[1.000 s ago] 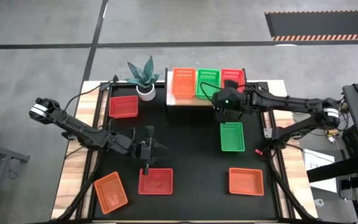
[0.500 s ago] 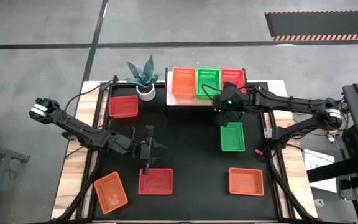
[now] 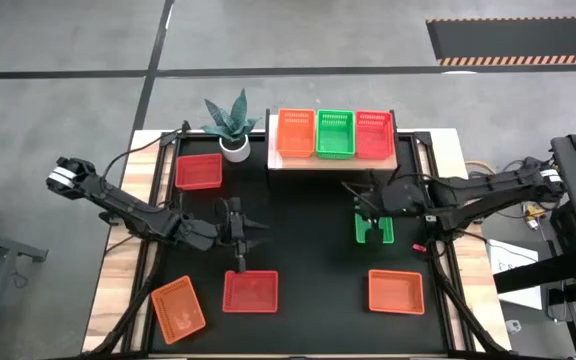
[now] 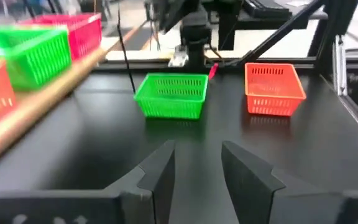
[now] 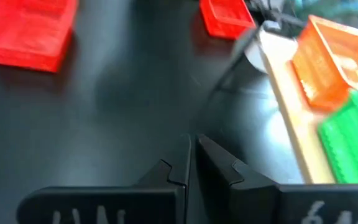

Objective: Stack baskets on shelf by color
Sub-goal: Stack the bottom red bin on top of the red bin on the shelf

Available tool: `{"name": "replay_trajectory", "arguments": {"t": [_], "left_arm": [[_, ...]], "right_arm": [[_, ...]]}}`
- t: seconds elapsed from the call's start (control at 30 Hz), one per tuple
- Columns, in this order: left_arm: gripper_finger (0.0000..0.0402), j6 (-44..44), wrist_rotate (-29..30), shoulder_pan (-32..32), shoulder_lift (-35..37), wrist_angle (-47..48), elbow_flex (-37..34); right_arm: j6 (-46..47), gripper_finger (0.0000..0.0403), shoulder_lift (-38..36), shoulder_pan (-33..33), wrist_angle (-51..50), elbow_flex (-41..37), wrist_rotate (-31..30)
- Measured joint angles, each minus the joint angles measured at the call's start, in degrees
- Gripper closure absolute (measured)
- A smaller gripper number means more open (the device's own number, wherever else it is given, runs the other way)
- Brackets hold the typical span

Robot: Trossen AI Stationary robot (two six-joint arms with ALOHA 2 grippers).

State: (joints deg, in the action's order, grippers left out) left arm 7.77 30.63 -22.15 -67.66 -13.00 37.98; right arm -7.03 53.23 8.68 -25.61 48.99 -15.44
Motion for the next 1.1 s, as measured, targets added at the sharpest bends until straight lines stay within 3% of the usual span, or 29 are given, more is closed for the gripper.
{"name": "replay_trajectory", "arguments": {"t": [0.3, 0.5, 0.77, 0.93, 1.03, 1.1], "left_arm": [[0.032, 14.9, -10.1, -3.9, -3.5, 20.3, 10.1], [0.0353, 23.9, -23.7, -5.6, -12.5, 38.1, 19.4], [0.0398, 26.2, -34.0, -5.8, -21.0, 55.4, 24.7], [0.0399, 26.0, -31.9, -5.0, -22.9, 63.3, 24.4], [0.0399, 24.5, -24.1, -3.6, -23.1, 66.0, 24.3], [0.0399, 23.1, -15.2, -2.4, -23.0, 66.0, 24.4]], "right_arm": [[-0.4, 0.0385, -3.0, 5.1, 4.2, -4.5, -0.1], [-0.5, 0.0385, -2.0, 5.3, 5.2, -4.7, 0.3], [-0.2, 0.0385, 0.3, 5.3, 5.2, -4.7, 0.4], [0.4, 0.0385, 1.8, 5.3, 5.4, -4.7, 0.5], [0.4, 0.0385, 2.7, 5.3, 6.8, -4.7, 0.5], [0.2, 0.0385, 3.6, 5.3, 9.3, -4.7, 0.9]]}}
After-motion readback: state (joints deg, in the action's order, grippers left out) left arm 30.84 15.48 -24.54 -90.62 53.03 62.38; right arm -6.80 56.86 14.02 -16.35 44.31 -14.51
